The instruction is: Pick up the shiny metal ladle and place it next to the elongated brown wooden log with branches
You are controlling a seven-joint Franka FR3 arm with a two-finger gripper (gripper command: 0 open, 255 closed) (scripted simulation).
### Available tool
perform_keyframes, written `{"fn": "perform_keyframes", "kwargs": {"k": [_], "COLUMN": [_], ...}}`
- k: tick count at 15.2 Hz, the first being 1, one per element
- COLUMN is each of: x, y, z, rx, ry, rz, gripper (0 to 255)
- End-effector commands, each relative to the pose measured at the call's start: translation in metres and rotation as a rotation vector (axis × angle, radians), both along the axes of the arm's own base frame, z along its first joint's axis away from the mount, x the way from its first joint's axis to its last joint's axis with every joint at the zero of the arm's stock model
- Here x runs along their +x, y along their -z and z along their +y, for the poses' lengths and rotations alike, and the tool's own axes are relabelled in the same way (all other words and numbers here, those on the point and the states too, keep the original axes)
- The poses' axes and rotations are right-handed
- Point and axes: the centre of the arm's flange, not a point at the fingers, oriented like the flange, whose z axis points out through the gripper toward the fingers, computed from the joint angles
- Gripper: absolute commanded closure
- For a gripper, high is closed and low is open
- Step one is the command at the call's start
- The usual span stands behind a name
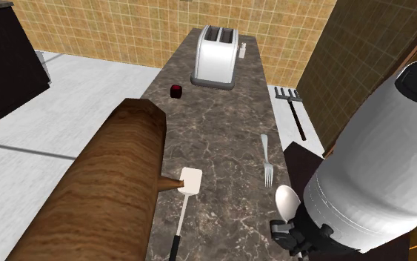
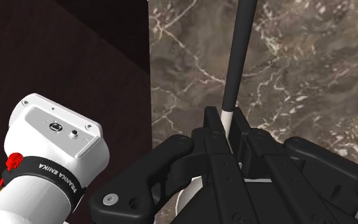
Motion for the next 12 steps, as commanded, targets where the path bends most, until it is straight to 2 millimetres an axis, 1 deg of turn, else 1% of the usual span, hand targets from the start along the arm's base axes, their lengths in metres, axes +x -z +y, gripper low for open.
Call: {"fn": "perform_keyframes", "kwargs": {"k": [1, 12], "x": [-0.001, -0.001], "y": [0.011, 0.069], "z": [0.0, 0.0], "rx": [0.0, 0.0], "ry": [0.0, 0.0], "rz": [0.0, 0.0], "gripper": [255, 255]}}
